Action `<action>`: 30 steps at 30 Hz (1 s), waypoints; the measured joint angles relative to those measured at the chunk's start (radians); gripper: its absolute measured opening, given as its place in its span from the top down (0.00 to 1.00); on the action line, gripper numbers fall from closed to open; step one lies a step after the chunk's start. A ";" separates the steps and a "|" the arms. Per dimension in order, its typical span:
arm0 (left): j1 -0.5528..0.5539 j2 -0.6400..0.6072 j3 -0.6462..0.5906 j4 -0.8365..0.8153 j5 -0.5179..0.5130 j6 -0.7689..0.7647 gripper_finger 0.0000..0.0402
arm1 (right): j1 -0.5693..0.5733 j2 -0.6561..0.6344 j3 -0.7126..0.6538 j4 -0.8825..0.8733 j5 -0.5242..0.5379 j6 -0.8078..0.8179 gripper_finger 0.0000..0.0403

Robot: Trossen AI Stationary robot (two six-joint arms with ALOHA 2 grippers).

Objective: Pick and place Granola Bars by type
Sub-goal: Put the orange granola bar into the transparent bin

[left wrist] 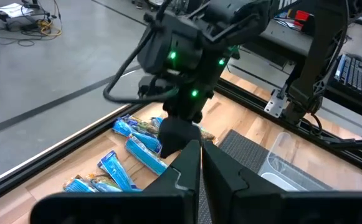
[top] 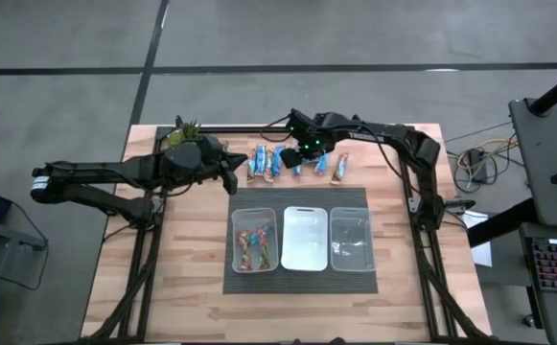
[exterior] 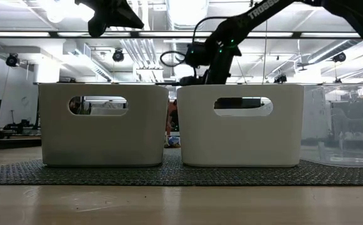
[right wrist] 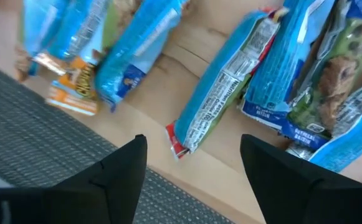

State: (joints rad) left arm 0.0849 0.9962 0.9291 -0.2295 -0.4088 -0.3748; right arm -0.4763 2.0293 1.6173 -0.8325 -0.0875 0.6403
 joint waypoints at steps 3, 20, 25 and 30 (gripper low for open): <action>0.000 0.000 0.000 -0.001 0.000 0.000 1.00 | 0.000 0.015 0.000 0.004 -0.004 0.005 0.40; 0.000 0.001 0.000 -0.007 0.000 0.000 1.00 | 0.002 0.082 -0.001 0.056 -0.046 0.044 0.41; 0.000 0.002 0.000 -0.016 0.000 -0.019 1.00 | 0.002 0.082 -0.001 0.070 -0.044 0.043 0.41; 0.000 0.002 0.000 -0.018 0.000 -0.020 1.00 | 0.002 0.082 -0.001 0.068 -0.045 0.042 0.42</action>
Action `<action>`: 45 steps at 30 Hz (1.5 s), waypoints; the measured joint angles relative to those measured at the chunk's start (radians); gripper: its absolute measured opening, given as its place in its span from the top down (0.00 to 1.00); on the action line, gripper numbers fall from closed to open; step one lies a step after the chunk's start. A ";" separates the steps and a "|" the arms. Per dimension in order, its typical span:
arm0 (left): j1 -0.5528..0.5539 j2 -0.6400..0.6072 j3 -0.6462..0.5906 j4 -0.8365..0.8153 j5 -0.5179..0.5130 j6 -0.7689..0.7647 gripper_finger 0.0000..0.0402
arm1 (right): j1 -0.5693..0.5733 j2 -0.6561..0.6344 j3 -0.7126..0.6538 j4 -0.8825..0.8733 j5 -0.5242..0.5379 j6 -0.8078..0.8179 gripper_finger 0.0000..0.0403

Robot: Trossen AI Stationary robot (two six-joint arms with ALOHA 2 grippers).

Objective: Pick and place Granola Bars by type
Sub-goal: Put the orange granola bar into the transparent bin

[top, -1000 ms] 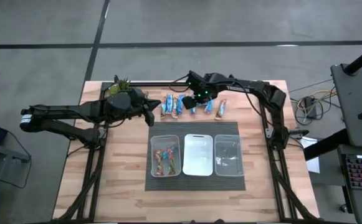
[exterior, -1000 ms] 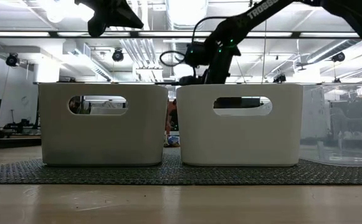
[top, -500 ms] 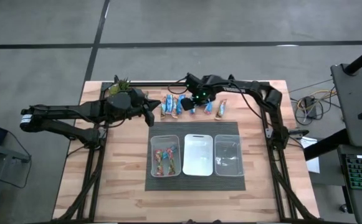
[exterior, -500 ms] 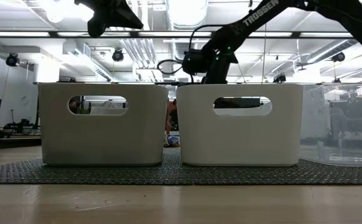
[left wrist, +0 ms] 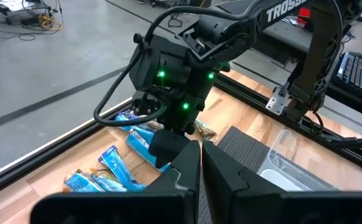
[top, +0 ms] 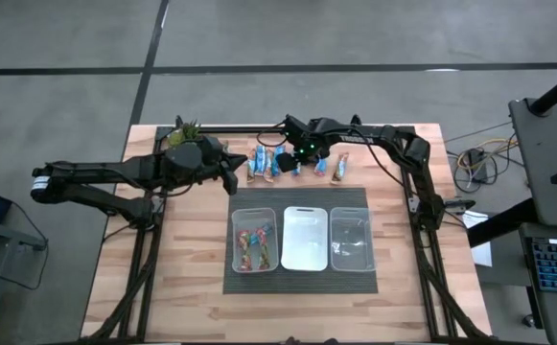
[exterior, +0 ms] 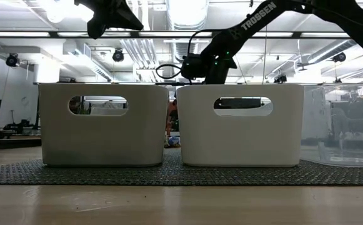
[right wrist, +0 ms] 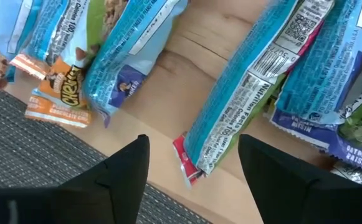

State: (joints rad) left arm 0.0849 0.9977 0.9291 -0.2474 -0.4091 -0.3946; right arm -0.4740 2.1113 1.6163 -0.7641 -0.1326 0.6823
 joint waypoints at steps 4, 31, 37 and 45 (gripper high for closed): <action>0.000 0.000 0.000 0.000 0.000 -0.001 1.00 | 0.002 0.000 0.018 -0.006 -0.004 -0.006 0.42; 0.000 0.000 0.000 -0.019 0.000 -0.025 1.00 | -0.008 -0.244 -0.127 -0.301 0.162 -0.054 0.43; 0.000 0.001 0.000 -0.024 0.000 -0.026 1.00 | -0.033 -0.350 -0.314 -0.156 0.156 0.020 0.43; 0.000 0.001 0.000 -0.024 0.000 -0.046 1.00 | -0.078 -0.368 -0.429 -0.118 0.128 0.065 0.43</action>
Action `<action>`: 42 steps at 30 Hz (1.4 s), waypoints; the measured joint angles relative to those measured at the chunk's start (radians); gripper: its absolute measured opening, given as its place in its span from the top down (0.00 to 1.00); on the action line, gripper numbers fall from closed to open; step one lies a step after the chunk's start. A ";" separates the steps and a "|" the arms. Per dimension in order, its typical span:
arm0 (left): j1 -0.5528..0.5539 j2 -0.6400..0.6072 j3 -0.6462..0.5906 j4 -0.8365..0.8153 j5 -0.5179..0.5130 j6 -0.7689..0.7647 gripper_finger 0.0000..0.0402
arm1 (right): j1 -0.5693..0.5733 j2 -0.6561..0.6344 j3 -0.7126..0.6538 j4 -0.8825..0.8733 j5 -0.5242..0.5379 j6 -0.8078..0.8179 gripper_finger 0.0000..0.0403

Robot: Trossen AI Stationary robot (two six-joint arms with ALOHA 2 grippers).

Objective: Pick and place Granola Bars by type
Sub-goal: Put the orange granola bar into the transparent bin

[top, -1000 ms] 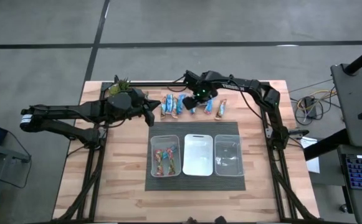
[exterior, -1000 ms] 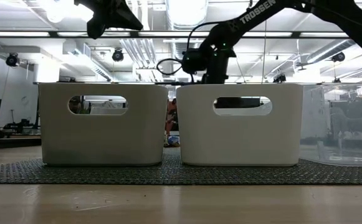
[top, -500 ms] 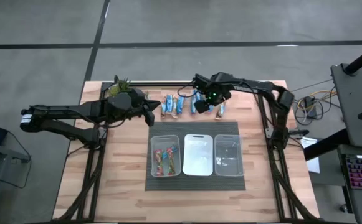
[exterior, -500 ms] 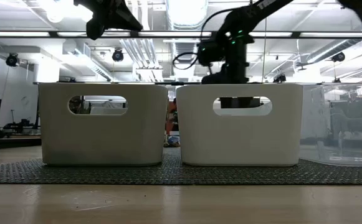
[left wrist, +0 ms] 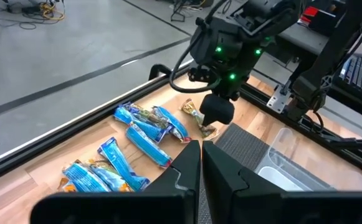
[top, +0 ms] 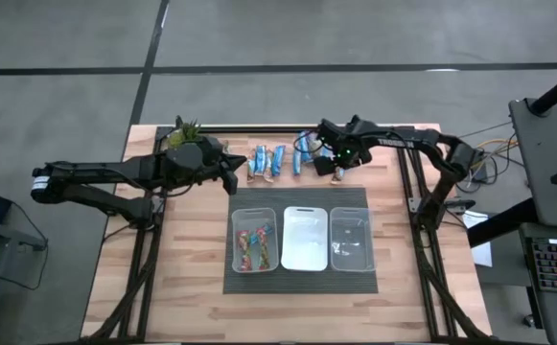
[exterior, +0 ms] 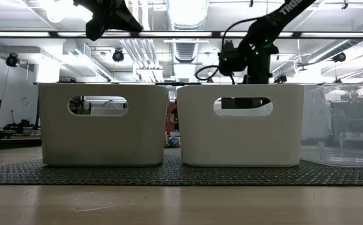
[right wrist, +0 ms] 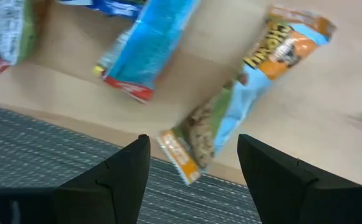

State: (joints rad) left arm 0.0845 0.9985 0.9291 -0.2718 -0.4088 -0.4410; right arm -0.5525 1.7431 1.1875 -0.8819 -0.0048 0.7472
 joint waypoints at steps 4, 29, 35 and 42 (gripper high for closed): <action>0.000 0.000 0.000 0.000 0.000 -0.013 1.00 | -0.021 0.000 -0.022 0.015 -0.001 0.012 0.43; 0.000 0.000 0.000 0.000 0.000 -0.012 1.00 | -0.119 0.002 -0.129 0.174 -0.040 0.066 0.44; 0.000 0.000 0.000 0.000 0.000 -0.012 1.00 | -0.119 0.002 -0.128 0.182 -0.041 0.063 0.44; 0.000 0.000 0.000 0.000 0.000 -0.012 1.00 | -0.111 0.002 -0.083 0.181 -0.053 0.058 0.44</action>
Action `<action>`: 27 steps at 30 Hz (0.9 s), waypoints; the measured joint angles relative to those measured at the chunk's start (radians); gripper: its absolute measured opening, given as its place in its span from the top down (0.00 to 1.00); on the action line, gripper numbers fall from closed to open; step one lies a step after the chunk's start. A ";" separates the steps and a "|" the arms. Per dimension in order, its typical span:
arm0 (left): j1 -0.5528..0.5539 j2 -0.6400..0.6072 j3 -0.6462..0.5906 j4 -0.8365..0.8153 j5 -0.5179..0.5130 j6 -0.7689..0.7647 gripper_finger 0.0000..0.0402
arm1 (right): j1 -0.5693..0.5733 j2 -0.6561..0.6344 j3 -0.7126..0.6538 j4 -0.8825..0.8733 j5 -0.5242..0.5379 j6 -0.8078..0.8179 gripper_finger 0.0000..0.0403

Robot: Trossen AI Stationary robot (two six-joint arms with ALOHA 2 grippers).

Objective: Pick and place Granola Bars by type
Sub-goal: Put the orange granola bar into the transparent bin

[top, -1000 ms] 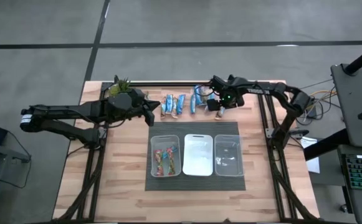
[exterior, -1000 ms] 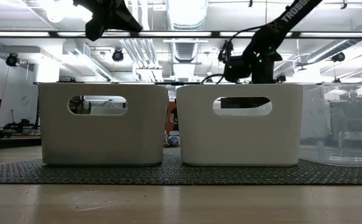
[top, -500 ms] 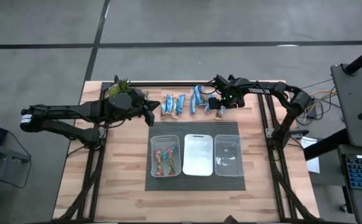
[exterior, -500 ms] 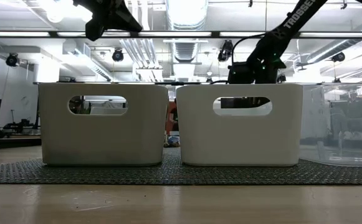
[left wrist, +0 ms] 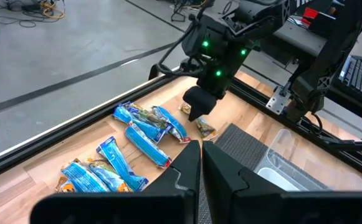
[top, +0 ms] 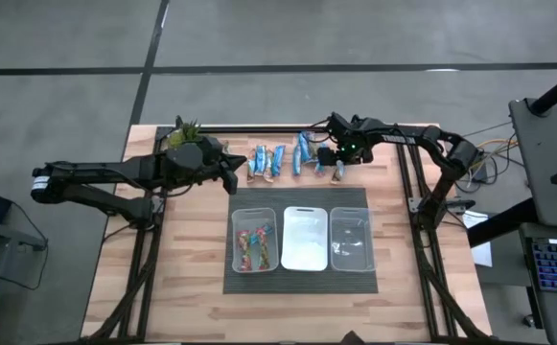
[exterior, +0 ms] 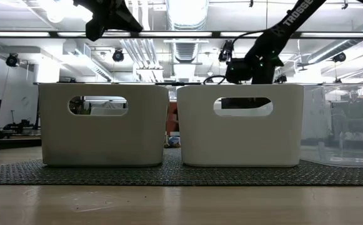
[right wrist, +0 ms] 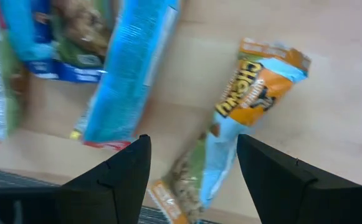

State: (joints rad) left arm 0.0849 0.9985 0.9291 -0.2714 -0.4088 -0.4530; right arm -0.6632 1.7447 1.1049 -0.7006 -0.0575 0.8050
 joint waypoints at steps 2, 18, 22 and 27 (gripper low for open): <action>0.000 0.000 0.000 0.000 0.000 0.000 1.00 | -0.001 0.000 0.018 0.000 0.000 -0.002 0.44; 0.001 0.000 0.000 0.000 0.000 0.005 1.00 | -0.001 -0.001 0.054 -0.014 0.009 -0.020 0.44; 0.002 0.000 0.000 0.000 0.000 0.005 1.00 | -0.001 -0.001 0.046 -0.028 0.012 -0.023 0.44; 0.003 0.000 0.000 0.000 0.000 0.005 1.00 | -0.001 -0.002 0.022 -0.037 0.016 -0.022 0.44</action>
State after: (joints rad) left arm 0.0879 0.9985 0.9291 -0.2714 -0.4091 -0.4480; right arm -0.6643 1.7428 1.1265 -0.7379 -0.0414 0.7826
